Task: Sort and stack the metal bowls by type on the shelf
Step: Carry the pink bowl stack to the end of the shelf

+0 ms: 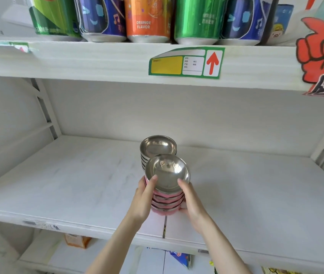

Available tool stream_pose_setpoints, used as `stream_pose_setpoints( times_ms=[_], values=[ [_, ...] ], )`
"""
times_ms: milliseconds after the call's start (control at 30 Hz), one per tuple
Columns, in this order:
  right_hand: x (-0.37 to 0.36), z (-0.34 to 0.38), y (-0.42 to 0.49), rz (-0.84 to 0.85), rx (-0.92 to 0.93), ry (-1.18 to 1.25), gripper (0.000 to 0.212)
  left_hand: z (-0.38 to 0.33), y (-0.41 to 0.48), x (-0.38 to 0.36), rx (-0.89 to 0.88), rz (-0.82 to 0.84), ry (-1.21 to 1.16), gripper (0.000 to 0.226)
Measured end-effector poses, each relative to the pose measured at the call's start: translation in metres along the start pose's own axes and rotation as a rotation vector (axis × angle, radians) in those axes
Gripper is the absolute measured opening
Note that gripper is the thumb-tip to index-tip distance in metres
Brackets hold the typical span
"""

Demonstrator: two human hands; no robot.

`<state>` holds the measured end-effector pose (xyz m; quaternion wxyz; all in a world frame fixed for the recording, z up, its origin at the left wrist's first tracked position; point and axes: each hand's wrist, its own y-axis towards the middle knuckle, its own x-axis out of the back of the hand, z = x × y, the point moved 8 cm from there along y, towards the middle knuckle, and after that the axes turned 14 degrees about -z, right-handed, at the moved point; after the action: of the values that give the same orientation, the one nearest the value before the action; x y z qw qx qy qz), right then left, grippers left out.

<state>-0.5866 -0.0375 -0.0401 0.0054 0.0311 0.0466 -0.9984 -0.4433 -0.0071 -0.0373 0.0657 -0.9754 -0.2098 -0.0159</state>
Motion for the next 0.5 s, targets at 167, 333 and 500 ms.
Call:
stream_pose_setpoints(
  times_ms=[167,333,500],
  values=[
    [0.02,0.025,-0.023,-0.004,0.053,0.007,0.03,-0.016,-0.027,-0.01,-0.044,0.028,0.0,0.062],
    [0.055,0.032,-0.063,-0.011,0.1,-0.004,0.026,-0.015,-0.076,-0.026,-0.048,0.061,0.01,0.069],
    [0.101,0.02,-0.102,-0.059,0.026,-0.02,0.032,-0.011,-0.13,-0.049,-0.043,0.08,0.015,0.062]
  ],
)
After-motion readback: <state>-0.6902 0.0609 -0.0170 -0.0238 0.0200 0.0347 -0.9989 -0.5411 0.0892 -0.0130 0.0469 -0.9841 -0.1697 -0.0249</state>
